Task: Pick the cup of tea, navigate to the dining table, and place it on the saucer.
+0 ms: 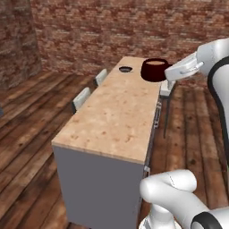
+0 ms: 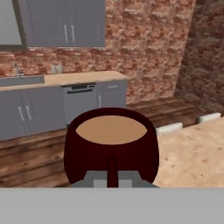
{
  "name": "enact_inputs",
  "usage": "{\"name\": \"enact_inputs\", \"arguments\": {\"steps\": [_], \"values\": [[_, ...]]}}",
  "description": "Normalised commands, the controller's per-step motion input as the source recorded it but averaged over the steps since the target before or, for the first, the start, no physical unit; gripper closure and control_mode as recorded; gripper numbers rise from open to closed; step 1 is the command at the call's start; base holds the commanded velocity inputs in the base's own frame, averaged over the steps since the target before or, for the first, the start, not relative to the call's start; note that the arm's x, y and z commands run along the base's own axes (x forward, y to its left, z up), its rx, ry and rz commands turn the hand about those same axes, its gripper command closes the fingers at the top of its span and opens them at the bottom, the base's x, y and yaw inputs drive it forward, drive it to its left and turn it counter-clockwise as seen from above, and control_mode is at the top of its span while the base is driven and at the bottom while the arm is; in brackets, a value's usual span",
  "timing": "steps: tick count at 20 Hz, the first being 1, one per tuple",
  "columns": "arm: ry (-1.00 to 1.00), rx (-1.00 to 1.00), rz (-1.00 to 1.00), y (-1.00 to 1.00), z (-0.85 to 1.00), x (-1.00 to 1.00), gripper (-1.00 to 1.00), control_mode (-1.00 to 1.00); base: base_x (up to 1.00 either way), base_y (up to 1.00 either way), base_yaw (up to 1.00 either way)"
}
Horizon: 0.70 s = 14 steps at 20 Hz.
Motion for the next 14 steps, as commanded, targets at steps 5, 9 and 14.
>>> {"name": "enact_inputs", "arguments": {"steps": [5,9,14], "values": [[0.00,0.00,0.00,0.00,0.00,0.00,1.00,1.00,0.05,1.00,-0.07],[0.00,0.00,0.00,0.00,0.00,0.00,1.00,1.00,0.11,1.00,-0.14],[0.00,0.00,0.00,0.00,0.00,0.00,1.00,1.00,0.10,0.95,-0.16]]}}
